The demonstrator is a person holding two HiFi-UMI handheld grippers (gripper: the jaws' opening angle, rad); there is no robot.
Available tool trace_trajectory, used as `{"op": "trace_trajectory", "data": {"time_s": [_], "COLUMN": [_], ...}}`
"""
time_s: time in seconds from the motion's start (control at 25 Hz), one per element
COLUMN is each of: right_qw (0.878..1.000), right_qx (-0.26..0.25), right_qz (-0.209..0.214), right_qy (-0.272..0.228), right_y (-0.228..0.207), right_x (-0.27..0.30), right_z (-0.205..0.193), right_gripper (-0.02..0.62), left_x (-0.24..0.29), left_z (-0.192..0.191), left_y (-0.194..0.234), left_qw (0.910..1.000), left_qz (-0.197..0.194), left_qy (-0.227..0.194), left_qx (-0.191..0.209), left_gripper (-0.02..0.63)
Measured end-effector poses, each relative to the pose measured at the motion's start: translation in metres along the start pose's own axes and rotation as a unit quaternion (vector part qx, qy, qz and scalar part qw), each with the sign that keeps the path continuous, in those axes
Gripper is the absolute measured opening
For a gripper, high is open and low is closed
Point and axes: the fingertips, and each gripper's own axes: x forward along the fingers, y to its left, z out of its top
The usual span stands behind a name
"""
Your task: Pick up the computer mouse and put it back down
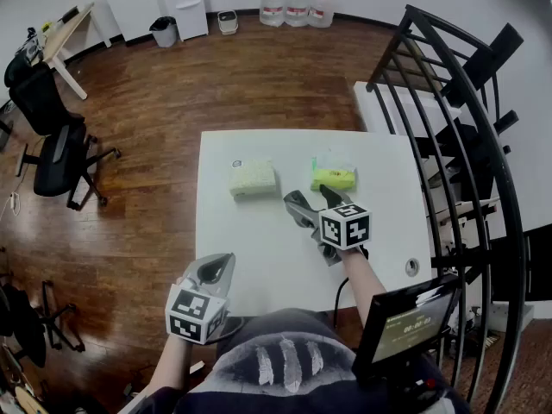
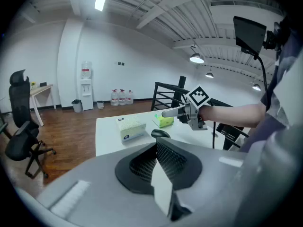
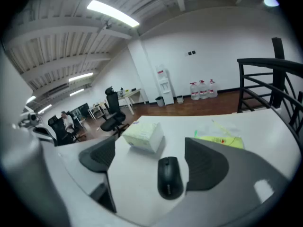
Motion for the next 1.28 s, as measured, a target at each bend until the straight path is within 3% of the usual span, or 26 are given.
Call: {"op": "trace_trajectory", "data": {"time_s": [0.2,0.52,0.8,1.04,1.28], "right_qw": [0.991,0.967,0.955,0.947,0.937], "right_qx": [-0.018,0.013,0.008,-0.036,-0.062], "right_qz": [-0.058,-0.072,-0.075,-0.114,-0.122], "right_qy": [0.115,0.245,0.286,0.299,0.320], "right_y": [-0.043,-0.058,-0.054,-0.066,-0.065], "right_x": [0.040,0.079,0.096,0.097,0.105], "right_z": [-0.039,-0.084,-0.094,-0.098,-0.101], "right_gripper": [0.472,0.471,0.471,0.354,0.354], "left_x": [0.017,0.036,0.038,0.033,0.031], "left_z": [0.006,0.006,0.003,-0.003,-0.005], "left_y": [0.015,0.027,0.031,0.038,0.039], "left_qw": [0.9999,0.9995,0.9993,0.9989,0.9990], "left_qz": [0.006,0.004,0.002,0.009,0.006], "left_qy": [-0.002,0.013,0.019,0.019,0.014], "left_qx": [-0.013,-0.029,-0.032,-0.042,-0.043], "left_gripper": [0.017,0.017,0.016,0.016,0.016]}}
